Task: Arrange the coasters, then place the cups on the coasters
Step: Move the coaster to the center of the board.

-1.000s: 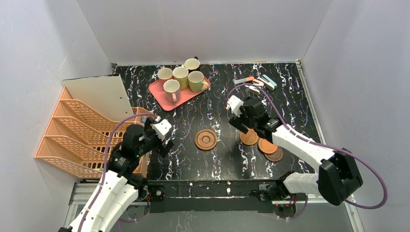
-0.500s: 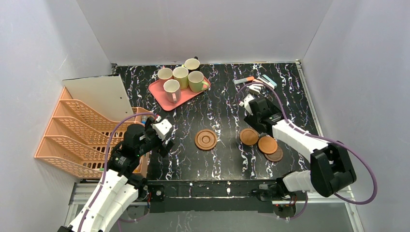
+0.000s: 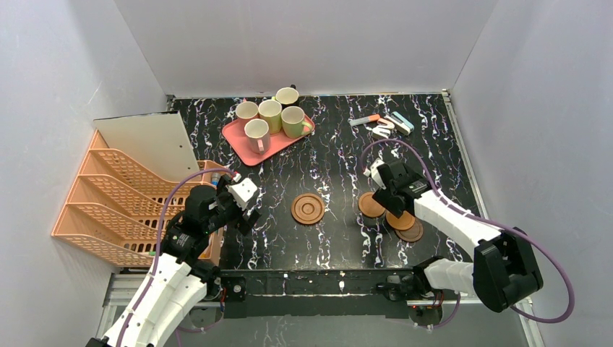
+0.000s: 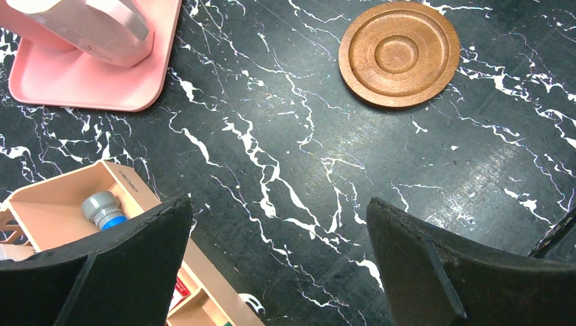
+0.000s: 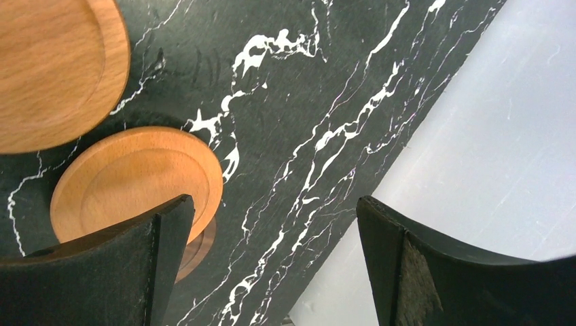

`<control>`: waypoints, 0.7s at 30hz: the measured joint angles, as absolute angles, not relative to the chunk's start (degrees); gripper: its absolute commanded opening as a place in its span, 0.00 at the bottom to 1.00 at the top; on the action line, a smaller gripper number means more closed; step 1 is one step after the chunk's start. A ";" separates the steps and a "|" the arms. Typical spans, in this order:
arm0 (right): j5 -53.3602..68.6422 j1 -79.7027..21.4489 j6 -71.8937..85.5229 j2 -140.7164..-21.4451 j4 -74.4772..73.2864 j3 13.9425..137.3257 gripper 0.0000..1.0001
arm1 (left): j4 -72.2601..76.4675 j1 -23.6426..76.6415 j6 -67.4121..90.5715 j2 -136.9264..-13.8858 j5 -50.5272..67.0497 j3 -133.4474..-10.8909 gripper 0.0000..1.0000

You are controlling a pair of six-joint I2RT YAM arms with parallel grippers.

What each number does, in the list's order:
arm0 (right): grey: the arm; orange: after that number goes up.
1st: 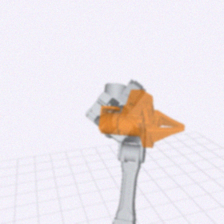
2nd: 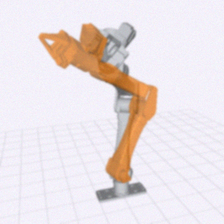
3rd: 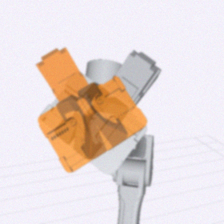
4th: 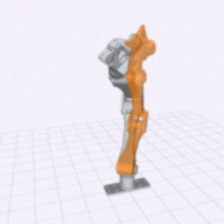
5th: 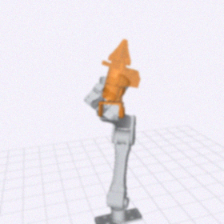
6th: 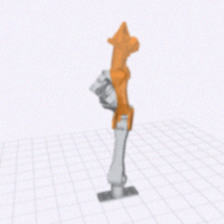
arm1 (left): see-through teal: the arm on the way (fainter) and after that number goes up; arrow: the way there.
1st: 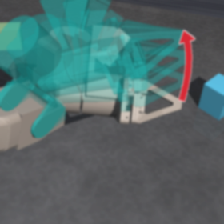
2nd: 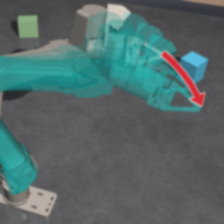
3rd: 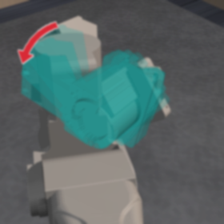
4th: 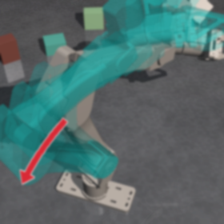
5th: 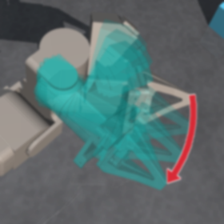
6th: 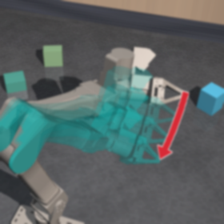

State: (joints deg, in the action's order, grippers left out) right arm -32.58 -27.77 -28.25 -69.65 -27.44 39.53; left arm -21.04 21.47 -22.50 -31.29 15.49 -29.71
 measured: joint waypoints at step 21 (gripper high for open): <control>-34.61 -26.44 -34.17 -76.93 -18.87 36.12 0.99 | -21.04 21.47 -22.52 -31.31 15.49 -29.71 0.98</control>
State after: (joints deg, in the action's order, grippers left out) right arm -34.61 -26.44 -34.17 -76.93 -18.87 36.12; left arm -21.04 21.47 -22.52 -31.31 15.49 -29.71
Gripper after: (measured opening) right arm 0.984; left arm 0.981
